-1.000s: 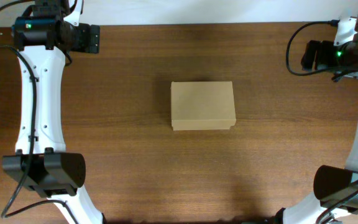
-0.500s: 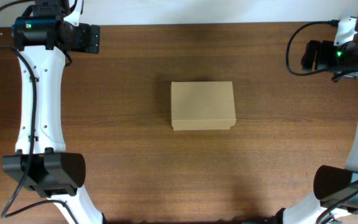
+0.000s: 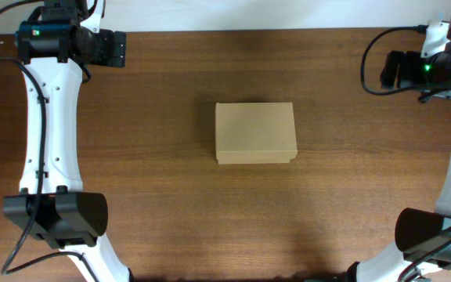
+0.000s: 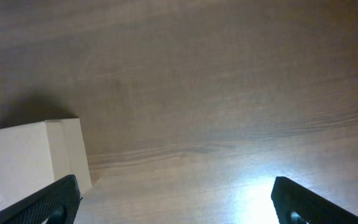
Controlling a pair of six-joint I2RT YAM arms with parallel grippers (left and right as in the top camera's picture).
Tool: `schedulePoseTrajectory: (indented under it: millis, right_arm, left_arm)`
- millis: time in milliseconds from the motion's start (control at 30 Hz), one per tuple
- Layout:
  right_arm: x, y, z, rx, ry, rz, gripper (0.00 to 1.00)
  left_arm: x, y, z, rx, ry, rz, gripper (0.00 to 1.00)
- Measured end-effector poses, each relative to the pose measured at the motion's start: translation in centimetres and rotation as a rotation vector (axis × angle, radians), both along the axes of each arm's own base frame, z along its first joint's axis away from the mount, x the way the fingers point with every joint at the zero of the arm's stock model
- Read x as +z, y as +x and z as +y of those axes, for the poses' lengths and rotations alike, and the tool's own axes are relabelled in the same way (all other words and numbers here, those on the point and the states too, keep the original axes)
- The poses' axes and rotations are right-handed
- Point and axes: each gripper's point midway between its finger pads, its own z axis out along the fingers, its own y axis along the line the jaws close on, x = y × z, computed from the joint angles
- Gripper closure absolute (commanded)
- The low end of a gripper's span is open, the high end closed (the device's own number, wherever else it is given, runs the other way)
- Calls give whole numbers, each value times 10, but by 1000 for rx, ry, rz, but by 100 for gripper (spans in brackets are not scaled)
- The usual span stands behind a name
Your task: Pack container
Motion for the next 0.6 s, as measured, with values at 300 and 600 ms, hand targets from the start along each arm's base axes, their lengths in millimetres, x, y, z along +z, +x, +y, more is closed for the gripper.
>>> schedulePoseTrajectory:
  millis: [300, 600]
  right_arm:
    - [82, 77, 5, 8, 50, -482, 1]
    - [250, 64, 58, 131, 20, -1099, 1]
  left_arm:
    - [0, 0, 0, 0, 0, 0, 0]
    - [0, 0, 0, 0, 0, 0, 0]
